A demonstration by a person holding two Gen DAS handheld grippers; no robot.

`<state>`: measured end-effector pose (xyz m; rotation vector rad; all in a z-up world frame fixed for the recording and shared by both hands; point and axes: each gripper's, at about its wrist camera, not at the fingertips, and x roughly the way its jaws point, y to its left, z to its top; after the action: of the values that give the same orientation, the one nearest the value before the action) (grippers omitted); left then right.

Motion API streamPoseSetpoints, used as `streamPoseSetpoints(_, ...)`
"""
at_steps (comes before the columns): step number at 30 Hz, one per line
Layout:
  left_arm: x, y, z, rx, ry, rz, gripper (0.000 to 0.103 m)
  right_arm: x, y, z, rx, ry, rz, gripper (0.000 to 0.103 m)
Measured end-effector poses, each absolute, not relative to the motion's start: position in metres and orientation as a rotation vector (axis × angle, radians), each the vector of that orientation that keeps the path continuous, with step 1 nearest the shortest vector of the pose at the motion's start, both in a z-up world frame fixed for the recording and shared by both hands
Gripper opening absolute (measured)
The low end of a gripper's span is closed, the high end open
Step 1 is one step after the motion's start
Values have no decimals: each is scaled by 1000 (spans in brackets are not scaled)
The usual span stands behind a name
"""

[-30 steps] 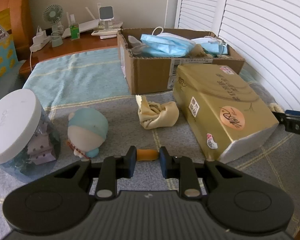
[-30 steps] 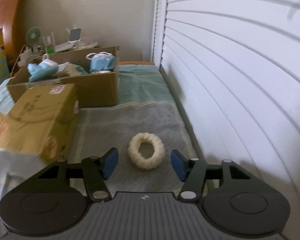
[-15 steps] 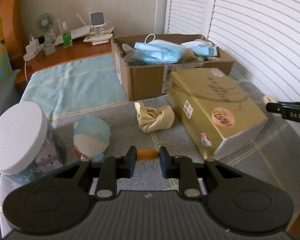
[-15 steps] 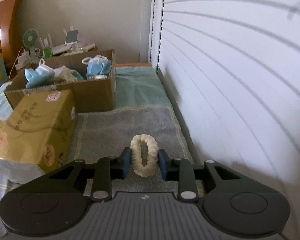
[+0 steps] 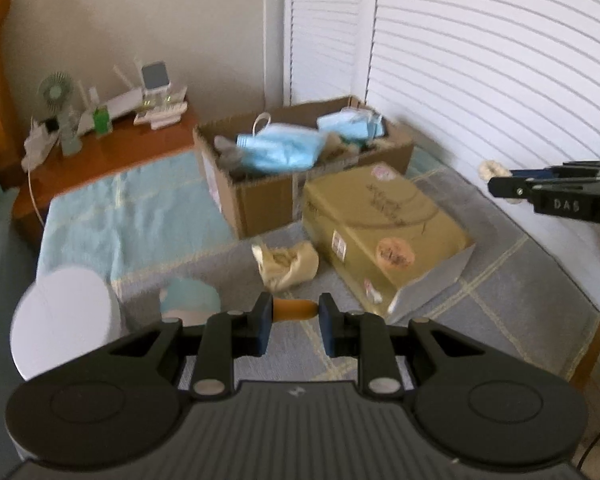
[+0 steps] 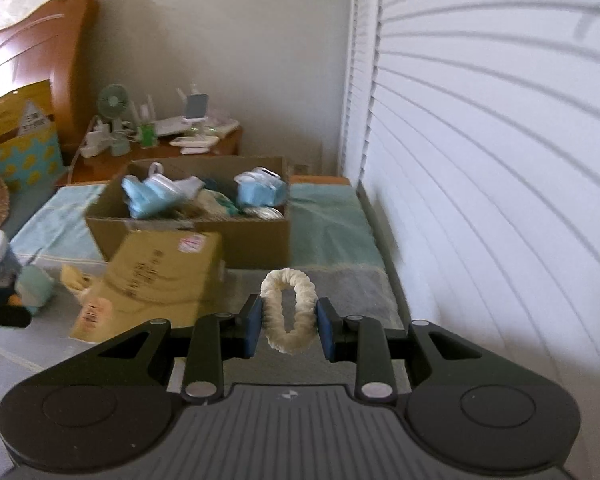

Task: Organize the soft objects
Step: 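Drop the orange item into the box with the left tool while the right tool carries the ring, then carry the ring with the right tool and release it into the box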

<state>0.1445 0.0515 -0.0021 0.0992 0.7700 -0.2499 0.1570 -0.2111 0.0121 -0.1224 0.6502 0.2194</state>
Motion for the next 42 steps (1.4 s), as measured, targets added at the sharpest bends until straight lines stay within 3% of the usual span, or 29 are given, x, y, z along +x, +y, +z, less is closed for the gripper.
streamPoseSetpoints(10,203,48,28,141,687,-277,23,156,-202,20,-154,625,267,34)
streamPoseSetpoints(19,264,42,19,157,691,-262,27,159,-201,20,-158,622,274,34)
streamPoseSetpoints(20,268,42,17,158,694,-258,30,159,-201,20,-159,623,275,34)
streamPoseSetpoints(22,273,43,13,160,698,-245,59,161,-200,20,-158,624,278,34)
streamPoseSetpoints(25,267,47,14,152,673,-229,83,163,-200,20,-151,625,281,34)
streamPoseSetpoints(31,226,48,26,173,648,-246,97,173,-196,21,-148,629,289,34)
streamPoseSetpoints(42,144,50,28,169,640,-195,99,220,-180,27,-144,620,327,34)
